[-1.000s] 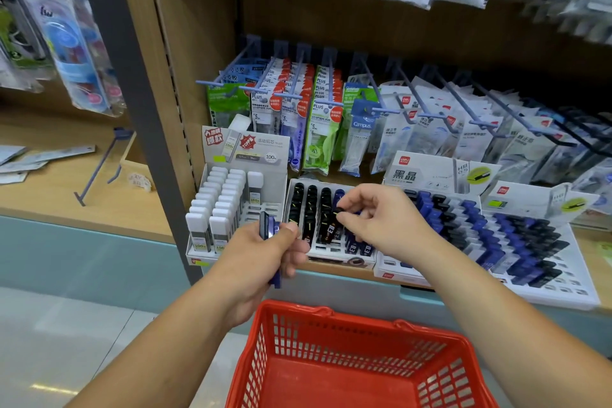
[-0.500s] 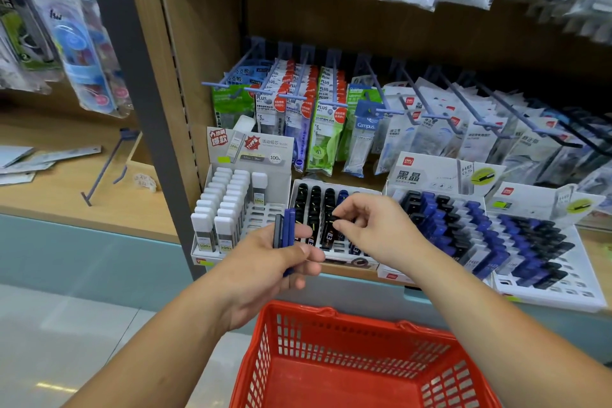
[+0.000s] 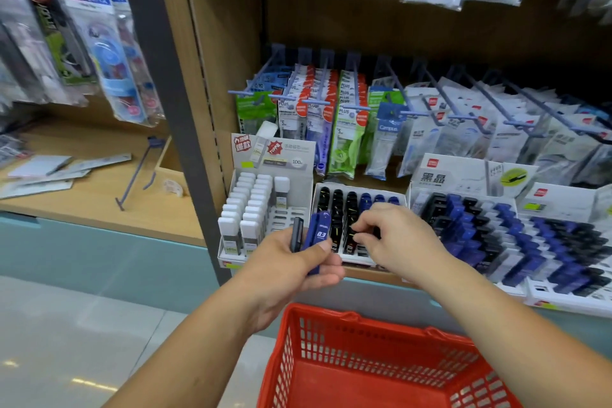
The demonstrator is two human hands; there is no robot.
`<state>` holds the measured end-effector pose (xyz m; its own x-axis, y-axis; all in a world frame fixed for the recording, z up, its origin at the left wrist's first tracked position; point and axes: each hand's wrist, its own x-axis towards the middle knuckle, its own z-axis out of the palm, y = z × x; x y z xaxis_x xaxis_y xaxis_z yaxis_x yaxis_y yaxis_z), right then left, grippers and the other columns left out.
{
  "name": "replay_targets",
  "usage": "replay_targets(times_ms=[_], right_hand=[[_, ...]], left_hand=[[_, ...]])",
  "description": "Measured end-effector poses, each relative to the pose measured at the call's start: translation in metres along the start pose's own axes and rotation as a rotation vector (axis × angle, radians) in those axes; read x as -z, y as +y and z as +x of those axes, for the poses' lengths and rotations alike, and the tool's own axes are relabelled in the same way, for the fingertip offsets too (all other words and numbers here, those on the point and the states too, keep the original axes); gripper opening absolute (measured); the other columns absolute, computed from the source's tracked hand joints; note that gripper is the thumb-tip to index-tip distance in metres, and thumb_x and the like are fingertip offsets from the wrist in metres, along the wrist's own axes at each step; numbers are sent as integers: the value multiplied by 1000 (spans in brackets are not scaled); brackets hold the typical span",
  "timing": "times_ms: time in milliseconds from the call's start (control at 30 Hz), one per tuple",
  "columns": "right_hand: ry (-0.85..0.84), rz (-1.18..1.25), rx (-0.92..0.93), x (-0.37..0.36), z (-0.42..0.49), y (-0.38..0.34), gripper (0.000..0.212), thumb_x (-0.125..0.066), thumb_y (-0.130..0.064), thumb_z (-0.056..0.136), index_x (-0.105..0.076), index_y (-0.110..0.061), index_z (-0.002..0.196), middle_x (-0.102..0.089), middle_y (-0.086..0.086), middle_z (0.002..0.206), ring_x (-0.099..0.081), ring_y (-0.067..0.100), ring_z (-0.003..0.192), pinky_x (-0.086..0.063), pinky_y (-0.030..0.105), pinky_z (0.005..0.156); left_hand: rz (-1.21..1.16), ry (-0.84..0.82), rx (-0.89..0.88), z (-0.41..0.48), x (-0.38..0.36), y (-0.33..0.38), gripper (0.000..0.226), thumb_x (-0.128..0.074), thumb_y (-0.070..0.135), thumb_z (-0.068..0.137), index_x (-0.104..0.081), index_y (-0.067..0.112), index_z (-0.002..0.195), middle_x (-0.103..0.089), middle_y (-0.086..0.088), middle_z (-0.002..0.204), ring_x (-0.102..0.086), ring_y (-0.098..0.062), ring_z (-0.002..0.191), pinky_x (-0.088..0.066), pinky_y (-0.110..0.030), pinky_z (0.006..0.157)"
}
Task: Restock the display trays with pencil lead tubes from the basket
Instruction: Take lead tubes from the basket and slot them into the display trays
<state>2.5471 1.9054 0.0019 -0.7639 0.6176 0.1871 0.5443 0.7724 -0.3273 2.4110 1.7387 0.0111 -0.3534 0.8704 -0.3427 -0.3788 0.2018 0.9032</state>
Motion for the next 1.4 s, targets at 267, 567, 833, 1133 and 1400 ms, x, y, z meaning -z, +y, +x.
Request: replay_targets(times_ms=[267,567,833,1133,1400], right_hand=[[-63,809,-230,22,-10,-17,18,-65,-11,98,-74,-16,113,-70,5,78,-56,14,54,-44,25,50],[204,925,-325,47,-21,18,12,-76,-6,90,-80,-15,95,-72,8,72,-63,18,61,-52,27,54],[233,468,-209,27,-7,24,21,-84,-17,83,-72,-34,87,-68,-12,79,-54,1,64,-50,14,70],[194,339,-117,6,-1,33,17,-84,-19,84,-70,-27,80,-60,-32,67,-55,-1,65,-45,20,66],[99,287,-54,7,6,30,17,-83,-18,84,-71,-27,76,-64,-17,68,-58,2,67,-55,36,72]], left_hand=[[299,-73,-83,6,-17,-2,16,-61,25,104,-63,17,118,-78,-11,96,-64,-20,59,-42,-25,42],[216,-22,-23,21,-43,-7,34,-53,42,105,-58,11,117,-75,-16,78,-60,-20,49,-40,-24,39],[56,-98,222,30,-38,-7,19,-49,25,99,-44,16,83,-38,1,58,-18,-11,42,-13,-16,38],[104,-21,37,32,-25,-14,27,-53,16,107,-54,-5,125,-72,-18,88,-44,-16,51,-29,-26,45],[123,-12,-3,31,-18,-14,16,-52,19,108,-58,8,119,-76,-21,92,-50,-14,51,-34,-24,45]])
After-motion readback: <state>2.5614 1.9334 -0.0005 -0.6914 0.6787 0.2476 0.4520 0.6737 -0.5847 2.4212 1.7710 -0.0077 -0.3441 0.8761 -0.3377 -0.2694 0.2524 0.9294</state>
